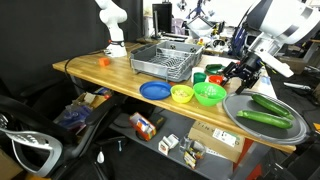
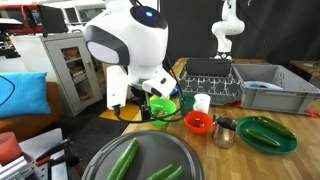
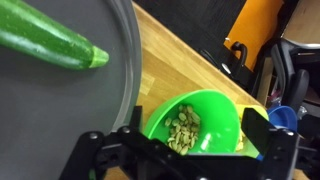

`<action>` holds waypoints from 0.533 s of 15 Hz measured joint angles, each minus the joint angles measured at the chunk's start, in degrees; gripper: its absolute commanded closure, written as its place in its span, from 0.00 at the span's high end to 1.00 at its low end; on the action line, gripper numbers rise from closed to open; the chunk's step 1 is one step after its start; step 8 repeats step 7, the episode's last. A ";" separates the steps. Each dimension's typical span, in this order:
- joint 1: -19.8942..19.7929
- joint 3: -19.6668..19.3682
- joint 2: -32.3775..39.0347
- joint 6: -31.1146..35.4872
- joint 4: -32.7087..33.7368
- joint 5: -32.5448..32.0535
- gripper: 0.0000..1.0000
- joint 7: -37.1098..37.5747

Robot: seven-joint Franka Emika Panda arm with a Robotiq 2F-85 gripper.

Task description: Get the green bowl and pour some of its contents in the yellow bowl

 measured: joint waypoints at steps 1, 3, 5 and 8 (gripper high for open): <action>0.28 -0.03 -2.53 -1.96 -2.35 1.24 1.00 -0.92; 0.86 -0.24 -7.19 -5.86 -6.35 3.38 1.00 -3.07; 1.05 -0.44 -9.43 -6.54 -7.73 3.67 1.00 -3.30; 1.06 -0.59 -9.41 -6.57 -7.75 3.68 1.00 -3.38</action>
